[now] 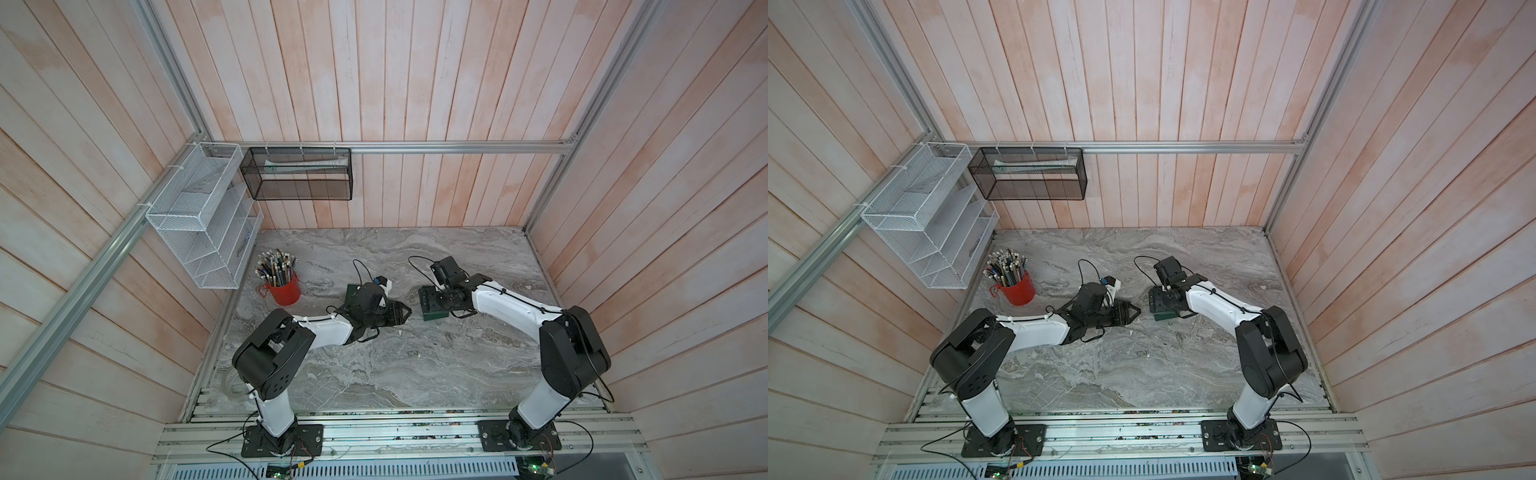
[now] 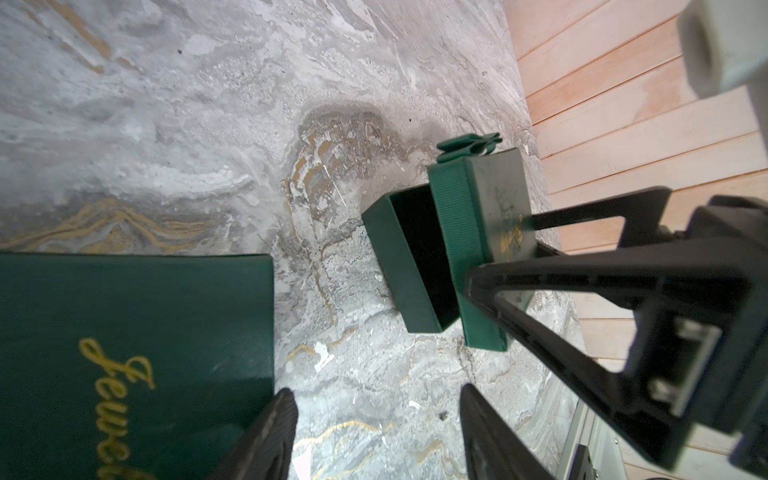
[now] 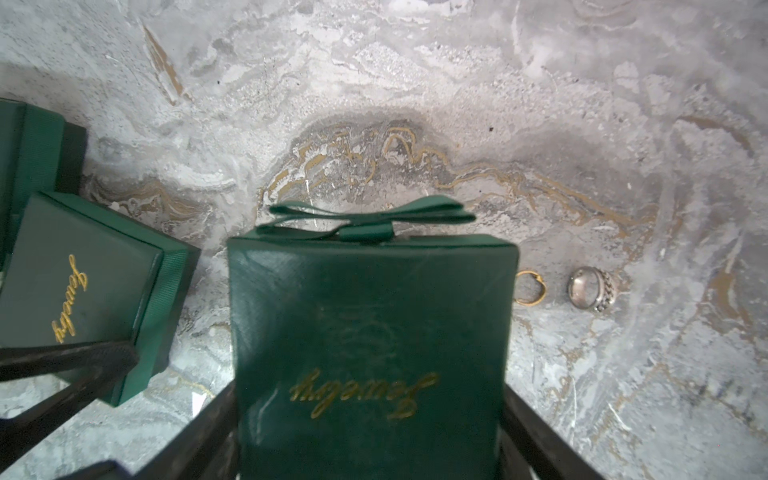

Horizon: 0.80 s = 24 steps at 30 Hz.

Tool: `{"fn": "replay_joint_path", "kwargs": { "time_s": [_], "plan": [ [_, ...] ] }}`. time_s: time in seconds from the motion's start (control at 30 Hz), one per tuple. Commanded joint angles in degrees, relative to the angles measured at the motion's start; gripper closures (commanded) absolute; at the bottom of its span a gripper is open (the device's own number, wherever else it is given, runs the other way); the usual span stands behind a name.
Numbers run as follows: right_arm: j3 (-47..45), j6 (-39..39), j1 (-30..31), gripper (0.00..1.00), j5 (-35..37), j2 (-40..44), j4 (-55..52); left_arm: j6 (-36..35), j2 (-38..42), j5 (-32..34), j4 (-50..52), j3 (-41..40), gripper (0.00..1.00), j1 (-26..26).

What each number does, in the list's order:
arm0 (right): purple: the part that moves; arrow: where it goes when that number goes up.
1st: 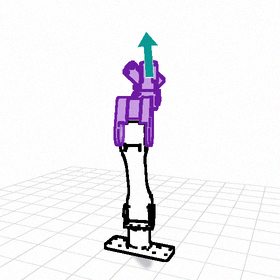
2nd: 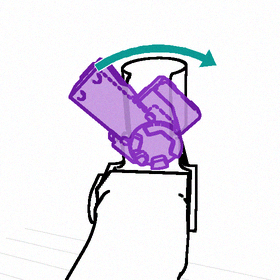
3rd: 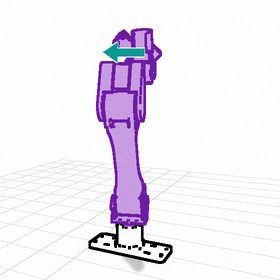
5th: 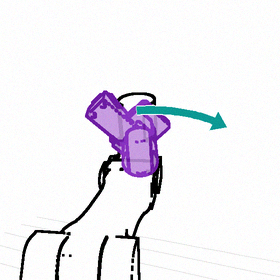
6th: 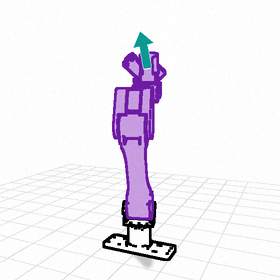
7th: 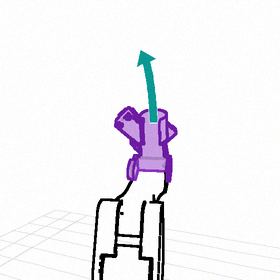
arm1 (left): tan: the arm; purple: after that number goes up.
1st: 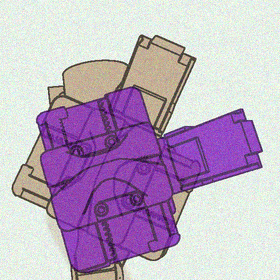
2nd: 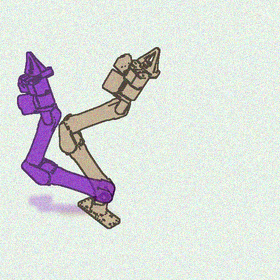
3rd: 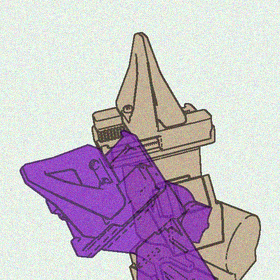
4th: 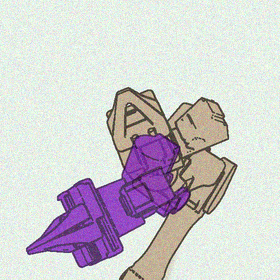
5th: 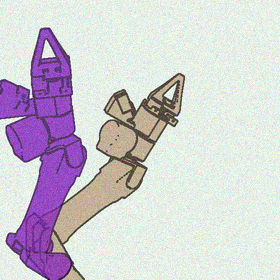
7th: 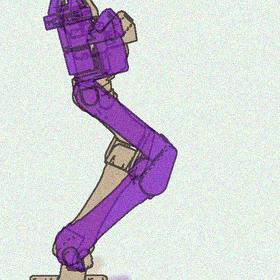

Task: Take the rings out of the lift-off lid box
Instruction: Pick up the lid from the jewelry box.

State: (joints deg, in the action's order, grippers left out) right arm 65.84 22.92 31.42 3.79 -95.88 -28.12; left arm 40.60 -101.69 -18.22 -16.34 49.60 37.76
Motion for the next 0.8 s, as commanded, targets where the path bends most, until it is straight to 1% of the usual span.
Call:
{"fn": "replay_joint_path", "kwargs": {
  "time_s": [0.0, 0.3, 0.5, 0.77],
  "plan": [
    [-1.76, 1.67, -0.03, 0.16, 0.21, 2.92, 2.14, 0.18, -0.99, -0.59, -0.37, 1.28, 0.35, -0.32],
    [-5.09, 4.79, -0.49, 0.16, -6.12, 5.27, 5.40, 0.18, -0.92, -0.85, -0.79, 1.37, 0.35, -0.30],
    [-7.63, 6.32, -0.09, 0.16, -3.57, 8.40, 4.91, 0.01, -1.87, -1.56, -0.89, 2.29, 0.35, -0.32],
    [-12.41, 8.64, 0.13, 0.16, -3.17, 13.20, 7.37, 0.01, -2.75, -2.71, -1.15, 4.30, 0.35, -0.14]
  ]
}}
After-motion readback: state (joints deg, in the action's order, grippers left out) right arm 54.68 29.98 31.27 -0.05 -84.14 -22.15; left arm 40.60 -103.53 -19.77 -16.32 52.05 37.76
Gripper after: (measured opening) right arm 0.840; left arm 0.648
